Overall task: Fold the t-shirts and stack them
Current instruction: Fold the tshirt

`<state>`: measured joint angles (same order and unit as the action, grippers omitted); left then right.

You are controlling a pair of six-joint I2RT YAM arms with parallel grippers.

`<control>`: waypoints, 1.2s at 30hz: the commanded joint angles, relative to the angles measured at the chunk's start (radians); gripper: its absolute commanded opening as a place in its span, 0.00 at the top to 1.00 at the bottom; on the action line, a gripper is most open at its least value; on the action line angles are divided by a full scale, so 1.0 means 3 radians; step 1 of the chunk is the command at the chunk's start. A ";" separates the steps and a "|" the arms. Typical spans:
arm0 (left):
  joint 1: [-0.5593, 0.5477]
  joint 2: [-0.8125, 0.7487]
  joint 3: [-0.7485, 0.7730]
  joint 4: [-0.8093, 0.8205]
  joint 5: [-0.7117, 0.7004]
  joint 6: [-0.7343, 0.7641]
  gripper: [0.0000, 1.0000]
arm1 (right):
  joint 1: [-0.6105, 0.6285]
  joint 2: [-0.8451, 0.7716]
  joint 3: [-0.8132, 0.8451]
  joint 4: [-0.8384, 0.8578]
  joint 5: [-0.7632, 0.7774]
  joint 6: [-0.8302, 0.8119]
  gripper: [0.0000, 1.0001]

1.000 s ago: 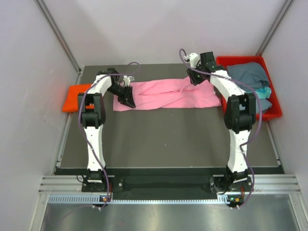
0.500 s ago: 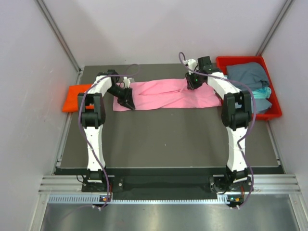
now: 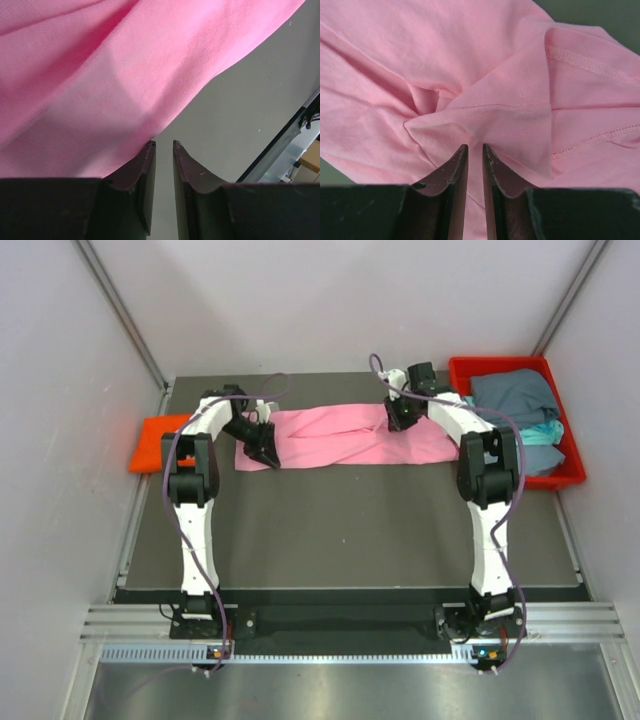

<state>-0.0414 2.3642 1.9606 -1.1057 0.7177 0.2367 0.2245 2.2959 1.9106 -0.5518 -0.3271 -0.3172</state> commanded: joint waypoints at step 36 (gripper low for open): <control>-0.0143 -0.0257 -0.0021 0.0096 0.0041 0.0019 0.75 | 0.0418 -0.0126 0.0570 0.0259 0.0236 0.0014 0.75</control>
<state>-0.0860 2.3642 1.9598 -1.0992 0.7136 0.2359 0.4015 2.3680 2.0987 -0.4953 -0.2874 -0.2958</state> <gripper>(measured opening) 0.251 0.253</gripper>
